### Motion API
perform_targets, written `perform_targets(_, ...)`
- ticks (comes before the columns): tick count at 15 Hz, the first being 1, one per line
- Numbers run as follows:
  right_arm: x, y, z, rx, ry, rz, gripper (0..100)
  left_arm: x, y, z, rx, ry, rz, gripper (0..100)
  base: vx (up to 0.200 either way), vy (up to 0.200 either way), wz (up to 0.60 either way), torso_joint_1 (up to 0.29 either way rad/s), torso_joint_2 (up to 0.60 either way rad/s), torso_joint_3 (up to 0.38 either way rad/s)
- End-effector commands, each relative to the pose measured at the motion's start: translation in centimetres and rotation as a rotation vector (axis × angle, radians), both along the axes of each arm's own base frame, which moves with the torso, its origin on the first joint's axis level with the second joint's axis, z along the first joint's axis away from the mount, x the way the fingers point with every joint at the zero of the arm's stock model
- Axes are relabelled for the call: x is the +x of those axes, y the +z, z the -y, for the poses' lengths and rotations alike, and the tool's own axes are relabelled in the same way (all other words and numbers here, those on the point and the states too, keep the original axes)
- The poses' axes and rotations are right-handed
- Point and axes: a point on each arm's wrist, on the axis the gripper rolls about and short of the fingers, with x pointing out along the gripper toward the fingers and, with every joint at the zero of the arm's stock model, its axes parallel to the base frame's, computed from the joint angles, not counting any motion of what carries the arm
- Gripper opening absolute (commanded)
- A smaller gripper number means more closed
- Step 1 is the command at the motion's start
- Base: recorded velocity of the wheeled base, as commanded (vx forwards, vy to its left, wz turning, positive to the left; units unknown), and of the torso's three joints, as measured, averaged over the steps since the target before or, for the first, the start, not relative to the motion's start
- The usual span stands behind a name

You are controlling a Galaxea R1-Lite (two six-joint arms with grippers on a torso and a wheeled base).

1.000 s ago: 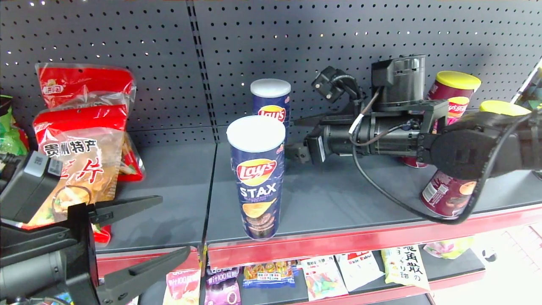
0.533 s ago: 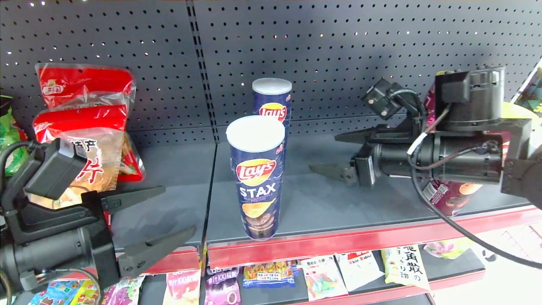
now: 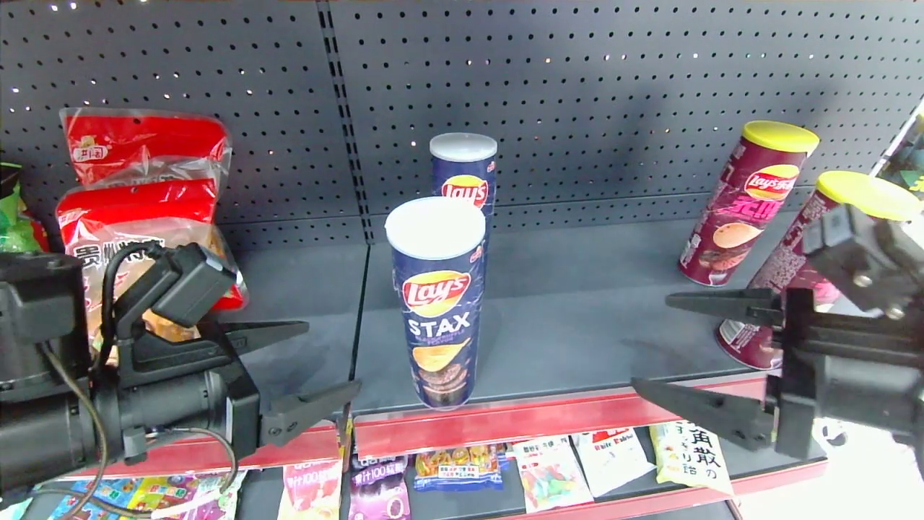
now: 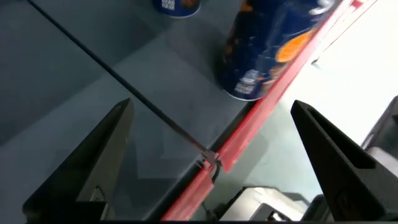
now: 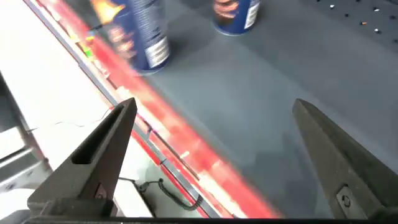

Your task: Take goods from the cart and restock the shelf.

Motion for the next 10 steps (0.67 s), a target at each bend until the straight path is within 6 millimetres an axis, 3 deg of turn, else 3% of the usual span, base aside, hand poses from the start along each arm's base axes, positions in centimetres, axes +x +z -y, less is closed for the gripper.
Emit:
perform_targets(1,-4.8,-0.2,3.0,0.053,-0.014,0.083,100,1.5,-0.8,0.7,0.026,-0.009,-0.036,100,0.000,0.000,0.00,0.000,0.00,0.000)
perform_targets(5,-6.1,0.4,4.7,0.112,-0.122,0.124,100,2.5,-1.5,1.1,0.041,-0.012,-0.063,100,0.000,0.000,0.00,0.000,0.00,0.000)
perform_targets(10,-6.2,0.7,5.4,0.131,-0.186,0.137,100,3.4,-1.8,1.5,0.054,0.001,-0.074,100,0.000,0.000,0.00,0.000,0.00,0.000)
